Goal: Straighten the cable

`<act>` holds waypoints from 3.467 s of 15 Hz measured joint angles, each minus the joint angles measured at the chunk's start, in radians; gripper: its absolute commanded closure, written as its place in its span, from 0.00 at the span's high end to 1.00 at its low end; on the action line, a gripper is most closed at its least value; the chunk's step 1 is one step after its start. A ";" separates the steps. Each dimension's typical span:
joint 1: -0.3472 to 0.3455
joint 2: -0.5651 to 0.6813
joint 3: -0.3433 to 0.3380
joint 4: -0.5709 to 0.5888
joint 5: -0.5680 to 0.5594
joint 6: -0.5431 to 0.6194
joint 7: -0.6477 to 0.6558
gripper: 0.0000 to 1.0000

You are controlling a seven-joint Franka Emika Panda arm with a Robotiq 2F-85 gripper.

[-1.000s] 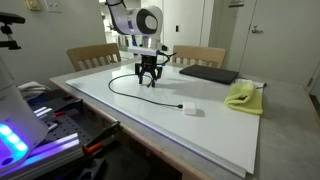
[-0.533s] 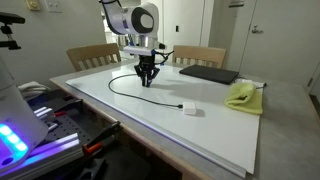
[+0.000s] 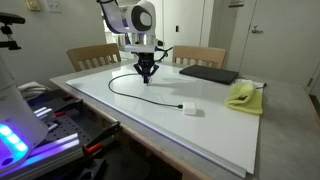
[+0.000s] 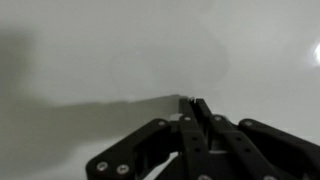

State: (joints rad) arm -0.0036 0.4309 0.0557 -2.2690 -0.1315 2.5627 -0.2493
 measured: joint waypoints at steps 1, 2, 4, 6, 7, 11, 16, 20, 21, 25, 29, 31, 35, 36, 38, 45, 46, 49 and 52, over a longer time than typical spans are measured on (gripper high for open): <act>0.000 0.001 0.000 0.009 0.001 -0.002 -0.003 0.10; 0.000 0.002 0.000 0.009 0.001 -0.002 -0.002 0.10; 0.000 0.002 0.000 0.006 0.001 -0.002 0.000 0.02; 0.000 0.002 -0.001 0.004 0.001 -0.002 0.009 0.02; 0.000 0.002 -0.005 -0.001 0.001 -0.002 0.025 0.02; 0.004 0.001 -0.023 -0.024 -0.033 -0.015 0.041 0.02; 0.026 0.007 -0.026 0.013 -0.210 -0.015 -0.032 0.02; 0.057 0.048 0.001 0.113 -0.263 -0.015 -0.149 0.10; 0.065 0.067 0.010 0.142 -0.264 -0.016 -0.170 0.10; 0.075 0.098 0.013 0.175 -0.266 -0.017 -0.183 0.02; 0.073 0.099 0.019 0.176 -0.264 -0.007 -0.207 0.02; 0.074 0.098 0.033 0.178 -0.274 0.000 -0.265 0.02; 0.083 0.100 0.101 0.190 -0.287 0.000 -0.401 0.02; 0.089 0.102 0.120 0.196 -0.287 0.000 -0.432 0.02; 0.105 0.108 0.154 0.213 -0.287 0.000 -0.499 0.02; 0.126 0.113 0.159 0.225 -0.281 0.002 -0.530 0.10; 0.126 0.113 0.159 0.225 -0.281 0.002 -0.530 0.02; 0.127 0.113 0.159 0.225 -0.281 0.002 -0.530 0.02; 0.128 0.114 0.167 0.225 -0.292 0.062 -0.615 0.02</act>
State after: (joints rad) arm 0.1243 0.5449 0.2227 -2.0437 -0.4233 2.6251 -0.8646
